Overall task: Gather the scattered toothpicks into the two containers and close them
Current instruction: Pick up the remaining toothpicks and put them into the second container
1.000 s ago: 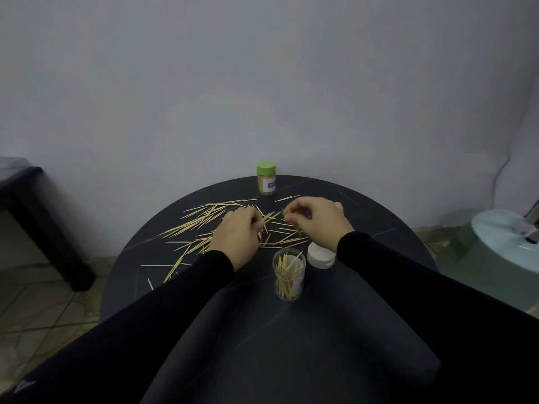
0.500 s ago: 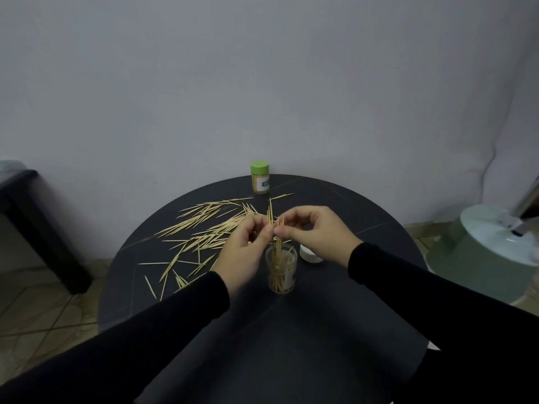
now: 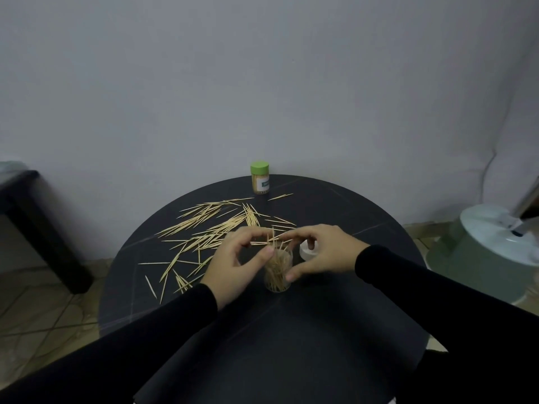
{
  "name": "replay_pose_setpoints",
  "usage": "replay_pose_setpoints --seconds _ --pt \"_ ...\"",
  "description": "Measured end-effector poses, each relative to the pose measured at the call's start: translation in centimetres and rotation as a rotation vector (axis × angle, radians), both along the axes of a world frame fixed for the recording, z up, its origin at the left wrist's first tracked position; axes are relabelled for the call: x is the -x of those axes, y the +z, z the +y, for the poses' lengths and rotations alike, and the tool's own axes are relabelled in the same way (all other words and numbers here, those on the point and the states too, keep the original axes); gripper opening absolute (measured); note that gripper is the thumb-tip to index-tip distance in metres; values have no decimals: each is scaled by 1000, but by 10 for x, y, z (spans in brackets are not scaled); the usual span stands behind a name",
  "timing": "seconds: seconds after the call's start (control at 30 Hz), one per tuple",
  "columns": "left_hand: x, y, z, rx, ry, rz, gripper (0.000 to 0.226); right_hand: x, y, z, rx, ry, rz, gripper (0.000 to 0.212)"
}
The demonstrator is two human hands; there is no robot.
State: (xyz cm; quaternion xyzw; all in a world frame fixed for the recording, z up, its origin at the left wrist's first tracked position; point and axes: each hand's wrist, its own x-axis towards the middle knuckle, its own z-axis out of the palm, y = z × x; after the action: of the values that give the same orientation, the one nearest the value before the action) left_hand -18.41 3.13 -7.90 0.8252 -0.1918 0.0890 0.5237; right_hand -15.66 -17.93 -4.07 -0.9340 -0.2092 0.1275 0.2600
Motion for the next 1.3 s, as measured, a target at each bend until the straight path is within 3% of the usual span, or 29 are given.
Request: replay_pose_setpoints --seconds 0.07,0.17,0.27,0.5,0.63,0.83,0.97,1.1,1.2,1.3 --pt "0 6 -2 -232 -20 -174 43 1 0 3 31 7 -13 78" --pt "-4 13 -3 -457 -32 -273 60 1 3 6 44 16 -27 65" --pt "-10 13 0 -697 -75 -421 58 -4 1 7 25 25 -15 57" --pt "-17 13 15 -667 -126 -675 29 -9 1 8 -1 50 -8 44" --pt "-18 16 14 -599 -109 -626 36 -9 5 10 29 42 -5 51" --pt "-21 8 14 -740 -167 -580 51 -11 12 12 118 62 -6 57" --pt "-29 15 14 -503 -107 -503 53 -16 23 14 335 81 -7 68" --pt "-49 24 9 -378 60 -379 46 -37 24 14 339 64 14 43" --pt "-77 19 10 -594 204 -192 32 -61 16 17 290 -18 -3 31" --pt "-108 7 15 -876 266 -106 36 -93 3 24 362 -90 -125 30"
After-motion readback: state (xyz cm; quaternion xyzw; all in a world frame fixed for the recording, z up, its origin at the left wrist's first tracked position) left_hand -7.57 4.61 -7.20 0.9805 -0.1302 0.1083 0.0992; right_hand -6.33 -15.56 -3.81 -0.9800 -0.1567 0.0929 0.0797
